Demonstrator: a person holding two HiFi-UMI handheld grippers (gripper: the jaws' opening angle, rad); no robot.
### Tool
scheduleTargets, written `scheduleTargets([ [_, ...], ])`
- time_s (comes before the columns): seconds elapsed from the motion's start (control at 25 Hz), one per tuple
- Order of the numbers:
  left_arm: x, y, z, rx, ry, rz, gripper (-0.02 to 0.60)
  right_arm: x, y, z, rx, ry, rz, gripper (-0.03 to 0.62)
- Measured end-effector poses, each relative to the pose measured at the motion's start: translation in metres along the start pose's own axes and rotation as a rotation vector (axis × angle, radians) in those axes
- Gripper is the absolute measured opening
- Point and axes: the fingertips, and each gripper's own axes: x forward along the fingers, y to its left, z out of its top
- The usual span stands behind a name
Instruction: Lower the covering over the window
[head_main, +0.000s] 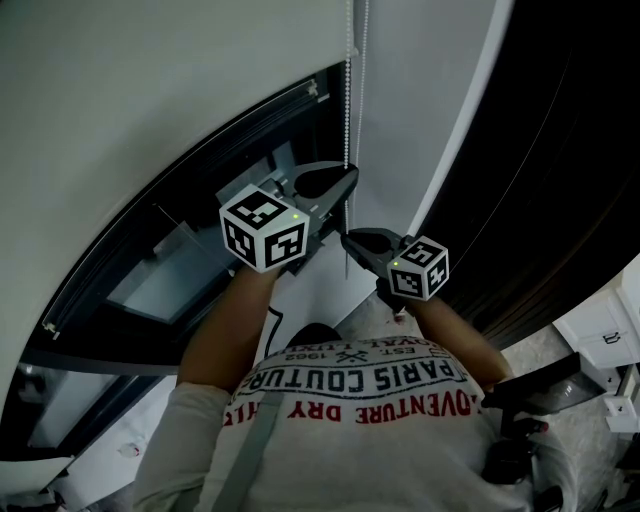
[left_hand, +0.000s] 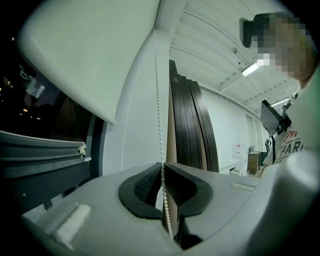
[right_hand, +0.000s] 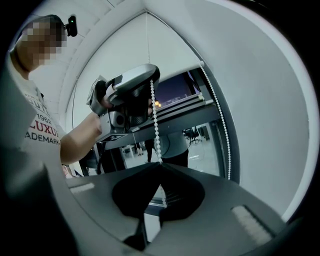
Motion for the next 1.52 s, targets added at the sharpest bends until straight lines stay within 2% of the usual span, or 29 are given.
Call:
scheduleTargets([
  [0.12,-0.001,0.001,-0.008,0.024,0.036,0.009,0.017,0.002,0.001,-0.007,-0.017,0.036,-0.002,0.006],
  [0.28,-0.004,0.003,-0.014,-0.002,0.027,0.007,0.017,0.003,0.0,-0.013,0.003,0.041,0.001,0.006],
  [0.4,-0.003,0.004,-0.026,0.018,0.064,0.015,0.017,0.005,-0.002,-0.025,-0.012,0.093,-0.011,0.006],
  [0.56,-0.004,0.01,-0.054,0.011,0.117,0.035,0.017,0.005,-0.008,-0.049,0.035,0.156,-0.025,0.006],
  [0.76,-0.002,0.012,-0.106,-0.024,0.199,0.037,0.017,0.005,-0.011,-0.096,0.071,0.275,-0.021,0.008],
  [0.92,-0.004,0.014,-0.123,-0.083,0.166,0.029,0.017,0.007,-0.006,-0.115,0.142,0.284,0.005,0.008],
  [1.08,-0.008,0.023,-0.122,-0.095,0.138,0.046,0.018,0.007,-0.01,-0.111,0.092,0.301,-0.001,0.014],
  [1.12,-0.009,0.024,-0.122,-0.103,0.133,0.05,0.018,0.007,-0.008,-0.11,0.072,0.316,0.01,0.074],
  [1.16,-0.011,0.026,-0.123,-0.108,0.129,0.053,0.018,0.006,-0.007,-0.108,0.055,0.327,0.022,0.151],
  [1.2,-0.012,0.027,-0.123,-0.11,0.127,0.054,0.018,0.005,-0.007,-0.103,0.039,0.331,0.032,0.192],
  [1.28,-0.012,0.027,-0.123,-0.109,0.128,0.05,0.018,0.002,-0.007,-0.08,0.001,0.305,0.04,0.223],
  [1.36,-0.012,0.024,-0.123,-0.104,0.132,0.039,0.018,-0.002,-0.006,-0.042,-0.04,0.236,0.04,0.232],
  [1.52,-0.016,0.019,-0.123,-0.098,0.135,0.02,0.018,-0.013,0.003,0.065,-0.128,0.015,0.017,0.226],
])
